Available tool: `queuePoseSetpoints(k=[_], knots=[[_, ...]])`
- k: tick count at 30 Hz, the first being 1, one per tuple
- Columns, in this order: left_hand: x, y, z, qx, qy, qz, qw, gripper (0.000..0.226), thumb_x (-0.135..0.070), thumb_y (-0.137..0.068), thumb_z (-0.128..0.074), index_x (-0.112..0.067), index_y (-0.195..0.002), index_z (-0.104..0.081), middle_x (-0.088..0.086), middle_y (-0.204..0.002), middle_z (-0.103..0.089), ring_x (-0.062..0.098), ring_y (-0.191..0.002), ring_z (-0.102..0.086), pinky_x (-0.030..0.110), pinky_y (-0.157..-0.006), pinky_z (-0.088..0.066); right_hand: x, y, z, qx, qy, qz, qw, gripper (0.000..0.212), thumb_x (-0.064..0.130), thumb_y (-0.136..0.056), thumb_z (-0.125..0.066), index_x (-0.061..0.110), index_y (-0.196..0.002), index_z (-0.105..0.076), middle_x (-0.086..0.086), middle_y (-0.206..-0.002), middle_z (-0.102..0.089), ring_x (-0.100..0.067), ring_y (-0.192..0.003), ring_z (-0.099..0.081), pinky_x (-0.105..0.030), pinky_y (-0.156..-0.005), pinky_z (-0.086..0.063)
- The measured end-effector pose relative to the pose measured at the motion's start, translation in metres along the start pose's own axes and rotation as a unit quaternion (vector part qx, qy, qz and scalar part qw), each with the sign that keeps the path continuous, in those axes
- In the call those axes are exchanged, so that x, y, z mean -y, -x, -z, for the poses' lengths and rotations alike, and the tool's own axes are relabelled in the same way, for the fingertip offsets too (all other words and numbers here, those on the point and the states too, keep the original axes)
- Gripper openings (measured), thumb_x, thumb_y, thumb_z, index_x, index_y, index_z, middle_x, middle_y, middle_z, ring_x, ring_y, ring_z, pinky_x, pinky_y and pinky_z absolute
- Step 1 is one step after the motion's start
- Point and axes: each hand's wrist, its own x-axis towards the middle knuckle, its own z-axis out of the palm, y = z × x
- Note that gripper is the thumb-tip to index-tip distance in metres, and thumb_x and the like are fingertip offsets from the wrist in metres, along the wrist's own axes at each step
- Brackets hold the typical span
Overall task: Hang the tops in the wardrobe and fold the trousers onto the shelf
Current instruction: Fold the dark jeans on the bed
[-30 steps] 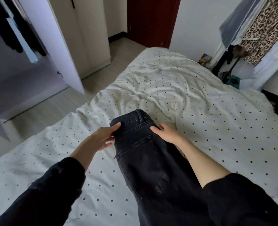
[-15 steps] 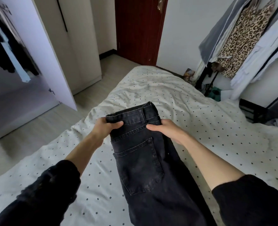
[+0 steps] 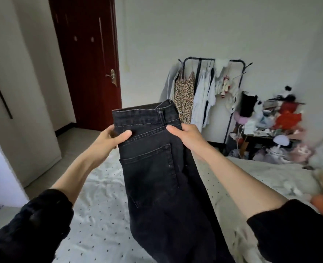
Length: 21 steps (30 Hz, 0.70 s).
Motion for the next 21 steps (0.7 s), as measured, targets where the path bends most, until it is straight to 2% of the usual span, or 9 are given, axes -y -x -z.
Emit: queuePoseSetpoints(k=[2, 4, 6, 8, 10, 11, 14, 17, 21], knots=[[-0.016, 0.022, -0.015, 0.085, -0.073, 0.040, 0.993, 0.069, -0.063, -0.057, -0.077, -0.033, -0.117, -0.060, -0.014, -0.118, -0.064, 0.009, -0.111, -0.058, 0.031, -0.089, -0.040, 0.015, 0.034, 0.029, -0.029, -0.027, -0.003, 0.999, 0.012, 0.028, -0.092, -0.060, 0.018, -0.092, -0.065, 0.001, -0.100, -0.067, -0.007, -0.089, -0.064, -0.010, -0.071, -0.049], [-0.042, 0.037, -0.035, 0.132, -0.074, 0.028, 0.988, 0.072, -0.059, -0.052, -0.081, -0.030, -0.115, -0.063, -0.009, -0.117, -0.067, 0.011, -0.110, -0.060, 0.029, -0.091, -0.042, 0.029, 0.059, 0.053, -0.036, -0.045, -0.004, 0.998, 0.017, 0.029, -0.094, -0.057, 0.016, -0.103, -0.063, 0.005, -0.105, -0.062, -0.011, -0.103, -0.061, -0.007, -0.071, -0.046], [-0.080, 0.053, -0.065, 0.132, -0.052, -0.001, 0.990, 0.062, -0.044, -0.050, -0.086, -0.021, -0.105, -0.068, -0.004, -0.105, -0.072, 0.012, -0.101, -0.066, 0.021, -0.083, -0.050, 0.044, 0.086, 0.080, -0.058, -0.067, -0.003, 0.996, 0.040, 0.035, -0.096, -0.051, 0.009, -0.126, -0.052, 0.005, -0.120, -0.054, -0.013, -0.119, -0.049, -0.016, -0.089, -0.036], [-0.120, 0.068, -0.095, 0.101, -0.043, -0.037, 0.993, 0.044, -0.034, -0.055, -0.080, -0.018, -0.094, -0.070, -0.006, -0.091, -0.074, 0.010, -0.089, -0.069, 0.016, -0.073, -0.051, 0.059, 0.105, 0.108, -0.079, -0.071, 0.001, 0.994, 0.064, 0.045, -0.096, -0.045, 0.003, -0.143, -0.032, -0.003, -0.147, -0.036, -0.019, -0.136, -0.033, -0.028, -0.106, -0.027], [-0.158, 0.080, -0.119, 0.071, -0.047, -0.069, 0.994, 0.028, -0.024, -0.063, -0.078, -0.018, -0.089, -0.070, -0.010, -0.082, -0.073, 0.004, -0.080, -0.068, 0.015, -0.071, -0.049, 0.076, 0.120, 0.136, -0.098, -0.076, 0.016, 0.992, 0.075, 0.051, -0.095, -0.042, 0.005, -0.149, -0.016, -0.005, -0.156, -0.019, -0.022, -0.143, -0.020, -0.037, -0.115, -0.019], [-0.176, 0.085, -0.130, 0.054, -0.053, -0.084, 0.994, 0.022, -0.019, -0.068, -0.077, -0.017, -0.089, -0.070, -0.011, -0.080, -0.073, 0.003, -0.078, -0.068, 0.013, -0.071, -0.049, 0.086, 0.131, 0.149, -0.105, -0.084, 0.027, 0.991, 0.076, 0.051, -0.095, -0.042, 0.006, -0.149, -0.015, -0.004, -0.157, -0.017, -0.021, -0.144, -0.019, -0.039, -0.117, -0.018], [-0.233, 0.111, -0.162, 0.003, -0.054, -0.140, 0.989, 0.026, -0.015, -0.075, -0.076, -0.012, -0.099, -0.069, -0.005, -0.090, -0.072, 0.003, -0.077, -0.067, 0.014, -0.069, -0.051, 0.124, 0.170, 0.192, -0.135, -0.079, 0.068, 0.985, 0.069, 0.053, -0.093, -0.046, 0.007, -0.144, -0.032, -0.001, -0.149, -0.036, -0.019, -0.139, -0.031, -0.041, -0.115, -0.023], [-0.292, 0.147, -0.202, -0.033, -0.051, -0.199, 0.978, 0.027, -0.014, -0.077, -0.075, -0.012, -0.102, -0.066, -0.005, -0.088, -0.069, -0.002, -0.065, -0.065, 0.011, -0.058, -0.050, 0.156, 0.215, 0.240, -0.164, -0.081, 0.116, 0.976, 0.063, 0.055, -0.088, -0.051, 0.009, -0.131, -0.049, -0.004, -0.135, -0.053, -0.021, -0.127, -0.046, -0.043, -0.111, -0.031], [-0.350, 0.189, -0.252, -0.069, -0.041, -0.249, 0.965, 0.028, -0.012, -0.078, -0.074, -0.010, -0.105, -0.065, -0.008, -0.087, -0.067, -0.002, -0.068, -0.065, 0.011, -0.062, -0.052, 0.188, 0.270, 0.291, -0.202, -0.037, 0.167, 0.964, 0.061, 0.053, -0.090, -0.049, 0.000, -0.121, -0.054, -0.020, -0.127, -0.057, -0.032, -0.114, -0.057, -0.045, -0.101, -0.043]])
